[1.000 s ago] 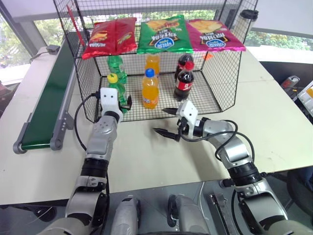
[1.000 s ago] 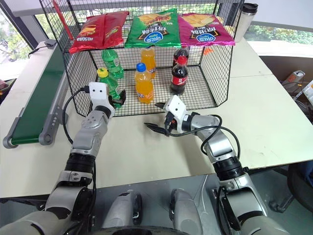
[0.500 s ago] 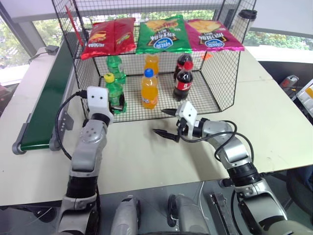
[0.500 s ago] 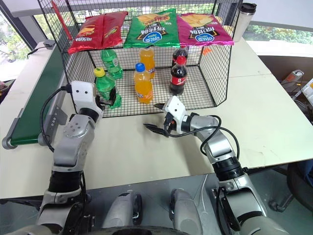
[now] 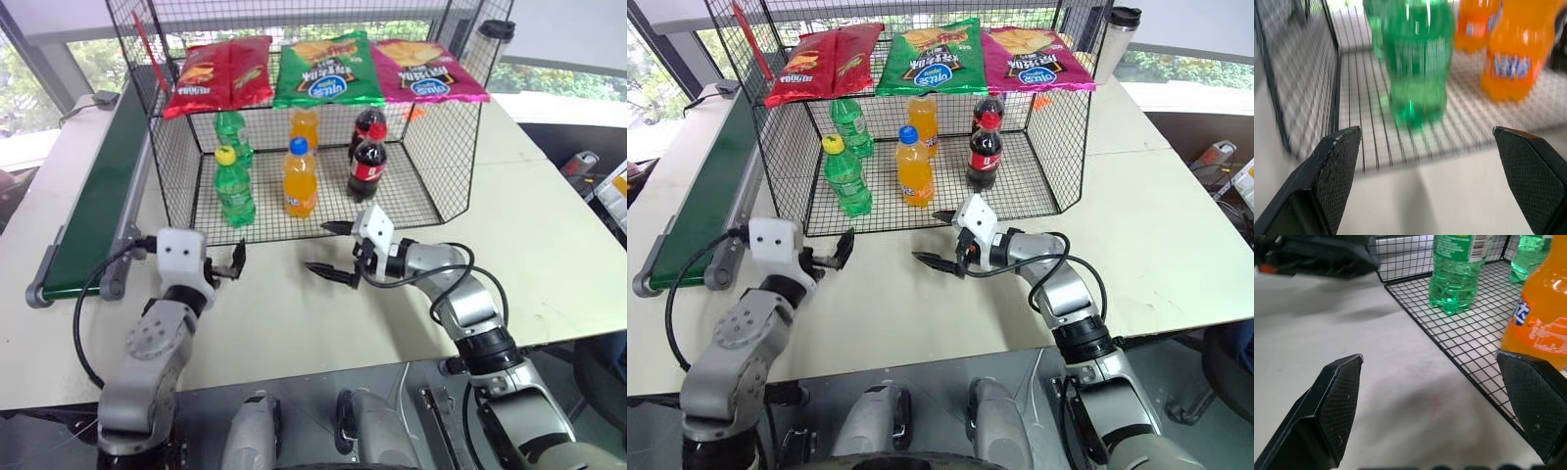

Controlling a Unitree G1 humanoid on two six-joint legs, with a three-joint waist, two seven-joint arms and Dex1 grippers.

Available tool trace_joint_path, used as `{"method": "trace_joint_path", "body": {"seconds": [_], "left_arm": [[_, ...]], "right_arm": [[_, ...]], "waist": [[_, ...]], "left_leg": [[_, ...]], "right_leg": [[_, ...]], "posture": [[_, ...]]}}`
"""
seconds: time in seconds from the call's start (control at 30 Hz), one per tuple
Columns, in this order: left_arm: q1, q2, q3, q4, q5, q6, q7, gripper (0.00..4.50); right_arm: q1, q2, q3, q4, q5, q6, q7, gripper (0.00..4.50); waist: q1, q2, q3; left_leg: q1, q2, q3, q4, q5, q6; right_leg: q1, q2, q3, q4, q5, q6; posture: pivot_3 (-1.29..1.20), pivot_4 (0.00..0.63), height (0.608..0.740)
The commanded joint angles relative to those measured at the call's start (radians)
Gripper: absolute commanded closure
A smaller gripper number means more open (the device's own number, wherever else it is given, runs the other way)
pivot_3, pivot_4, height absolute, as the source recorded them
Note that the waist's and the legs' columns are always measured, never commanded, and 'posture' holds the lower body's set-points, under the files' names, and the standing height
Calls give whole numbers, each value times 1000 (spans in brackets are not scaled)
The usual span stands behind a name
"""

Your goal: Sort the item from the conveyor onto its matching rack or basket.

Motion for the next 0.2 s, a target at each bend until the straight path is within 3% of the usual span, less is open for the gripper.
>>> {"method": "trace_joint_path", "body": {"seconds": [0.03, 0.2], "left_arm": [[37, 0, 19, -60, -15, -6, -10, 35], [79, 7, 5, -55, 2, -29, -11, 35]], "right_arm": [[3, -4, -21, -51, 24, -5, 6, 0], [14, -5, -22, -68, 27, 3, 4, 0]], "waist": [[0, 0, 0], [-1, 0, 0]], "left_leg": [[0, 0, 0, 0, 0, 0], [0, 0, 0, 0, 0, 0]], "right_leg": [[0, 0, 0, 0, 0, 0], [0, 0, 0, 0, 0, 0]], "posture": [[0, 150, 740], [0, 150, 740]]}}
